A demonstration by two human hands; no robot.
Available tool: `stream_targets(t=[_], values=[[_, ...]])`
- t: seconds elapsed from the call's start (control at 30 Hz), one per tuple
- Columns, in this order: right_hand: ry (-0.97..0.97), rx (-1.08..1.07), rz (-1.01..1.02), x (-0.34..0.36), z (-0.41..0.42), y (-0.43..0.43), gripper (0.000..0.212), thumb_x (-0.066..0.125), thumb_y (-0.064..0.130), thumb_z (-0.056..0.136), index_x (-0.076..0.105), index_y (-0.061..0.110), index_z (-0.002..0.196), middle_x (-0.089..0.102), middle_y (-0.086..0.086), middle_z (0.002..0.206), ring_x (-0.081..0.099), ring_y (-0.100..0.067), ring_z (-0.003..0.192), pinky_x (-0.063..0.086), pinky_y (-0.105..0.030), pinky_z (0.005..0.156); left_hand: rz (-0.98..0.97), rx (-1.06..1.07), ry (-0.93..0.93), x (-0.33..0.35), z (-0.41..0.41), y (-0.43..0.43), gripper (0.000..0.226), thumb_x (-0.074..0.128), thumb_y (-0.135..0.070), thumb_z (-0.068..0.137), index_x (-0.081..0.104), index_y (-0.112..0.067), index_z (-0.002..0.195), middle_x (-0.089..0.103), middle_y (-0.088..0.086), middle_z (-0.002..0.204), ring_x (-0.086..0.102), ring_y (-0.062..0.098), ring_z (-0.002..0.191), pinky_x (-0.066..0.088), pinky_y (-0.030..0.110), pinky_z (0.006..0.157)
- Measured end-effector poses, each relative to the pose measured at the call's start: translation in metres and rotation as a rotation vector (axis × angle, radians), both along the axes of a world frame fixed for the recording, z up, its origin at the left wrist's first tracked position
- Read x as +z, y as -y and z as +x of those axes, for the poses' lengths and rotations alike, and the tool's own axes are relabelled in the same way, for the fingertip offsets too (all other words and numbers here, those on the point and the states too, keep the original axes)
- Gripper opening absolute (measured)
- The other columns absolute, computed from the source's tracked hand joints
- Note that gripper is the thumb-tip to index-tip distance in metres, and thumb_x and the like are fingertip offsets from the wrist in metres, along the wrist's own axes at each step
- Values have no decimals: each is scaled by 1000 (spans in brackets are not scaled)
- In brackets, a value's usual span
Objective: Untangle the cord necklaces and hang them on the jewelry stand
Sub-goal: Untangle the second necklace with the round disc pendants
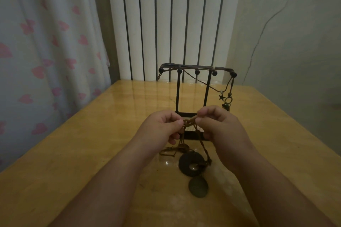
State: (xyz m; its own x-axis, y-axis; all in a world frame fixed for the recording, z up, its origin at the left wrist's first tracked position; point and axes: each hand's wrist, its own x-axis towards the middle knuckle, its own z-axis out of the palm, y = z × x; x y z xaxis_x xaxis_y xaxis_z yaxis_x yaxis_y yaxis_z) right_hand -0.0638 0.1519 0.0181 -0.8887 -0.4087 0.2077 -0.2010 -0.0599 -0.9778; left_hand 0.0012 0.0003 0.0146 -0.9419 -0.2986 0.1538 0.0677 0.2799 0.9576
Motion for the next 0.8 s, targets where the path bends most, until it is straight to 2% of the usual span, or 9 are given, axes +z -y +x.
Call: stream_targets(t=[0.07,0.17,0.33,0.43,0.5,0.57,0.67,0.73,0.8], values=[[132,79,-83,1,-1,-1,22,60,4,89,65,20,103,72,3,87,64,-19,83,48,-33,73,59,16,-4,-1,-2,1,18,55,-13,97,69,-19,87,66,-1,78,60,16,73,48,30,67],[233,181,-100,-1,-2,1,30,52,-1,91,65,19,110,68,-7,93,55,-21,76,45,-34,66,159,39,-5,-3,-4,1,22,53,-10,98,69,-18,84,64,0,73,57,17,71,46,32,66],[125,162,66,-1,-1,5,32,45,1,93,65,23,105,61,5,73,51,-13,64,41,-33,62,254,17,-2,-5,-4,-3,22,51,-8,98,69,-14,86,61,0,73,54,16,70,45,30,63],[38,100,119,-1,0,7,23,45,14,97,65,25,97,58,9,63,50,-15,64,40,-31,59,260,-7,18,-6,-5,-6,22,52,-8,97,69,-15,85,62,1,73,55,17,70,45,31,65],[19,63,117,-1,-1,7,22,47,25,98,67,24,90,56,5,65,50,-18,66,41,-32,59,268,-30,31,-6,-5,-9,22,53,-7,97,69,-16,85,63,2,74,56,17,71,46,33,67],[91,101,31,0,-2,4,23,49,27,96,66,20,84,53,3,62,48,-18,63,39,-32,57,313,-45,33,-6,-5,-11,20,52,-7,98,69,-13,89,64,3,77,58,15,70,48,32,67],[207,297,-210,0,-4,-2,7,54,12,78,59,16,83,42,0,61,39,-16,57,34,-30,55,505,-24,-5,-3,-5,-10,18,49,-5,98,66,-9,94,64,5,79,58,13,65,49,28,61],[236,383,-311,-2,-5,-2,20,49,4,67,56,14,83,38,-2,65,34,-15,56,32,-29,54,707,-1,-34,-1,-6,-8,18,46,-4,99,64,-6,98,63,6,79,56,11,60,48,24,55],[217,395,-307,-4,-4,1,25,48,2,64,56,13,85,41,-1,66,32,-15,56,31,-28,53,853,-11,-59,1,-7,-8,18,43,-3,99,61,-6,97,62,7,78,53,10,56,45,21,49]])
